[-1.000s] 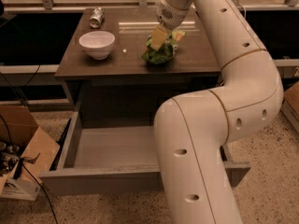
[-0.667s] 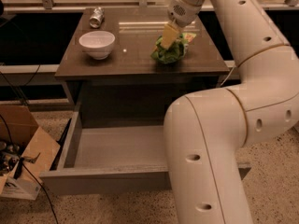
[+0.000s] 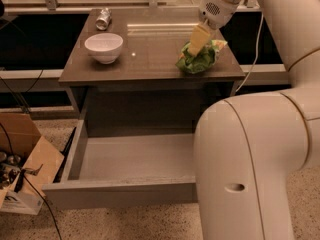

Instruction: Place green rice chip bag into top drawer

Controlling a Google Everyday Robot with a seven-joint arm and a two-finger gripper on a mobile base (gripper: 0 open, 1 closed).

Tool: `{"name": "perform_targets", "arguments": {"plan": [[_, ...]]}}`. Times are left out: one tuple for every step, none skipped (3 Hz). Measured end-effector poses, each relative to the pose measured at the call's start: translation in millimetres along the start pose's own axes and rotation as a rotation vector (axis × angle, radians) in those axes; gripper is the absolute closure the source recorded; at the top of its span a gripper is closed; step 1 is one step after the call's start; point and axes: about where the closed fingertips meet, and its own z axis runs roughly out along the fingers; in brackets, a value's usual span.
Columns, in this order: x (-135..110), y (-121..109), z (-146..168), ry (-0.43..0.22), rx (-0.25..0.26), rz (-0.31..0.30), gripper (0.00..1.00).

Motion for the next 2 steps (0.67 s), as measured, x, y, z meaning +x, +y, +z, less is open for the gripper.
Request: {"name": "perform_targets", "arguments": {"plan": [[22,27,10,0.035,-0.09,-0.011,1.0],[41,68,42,0.061,-0.203,-0.079,1.0]]}}
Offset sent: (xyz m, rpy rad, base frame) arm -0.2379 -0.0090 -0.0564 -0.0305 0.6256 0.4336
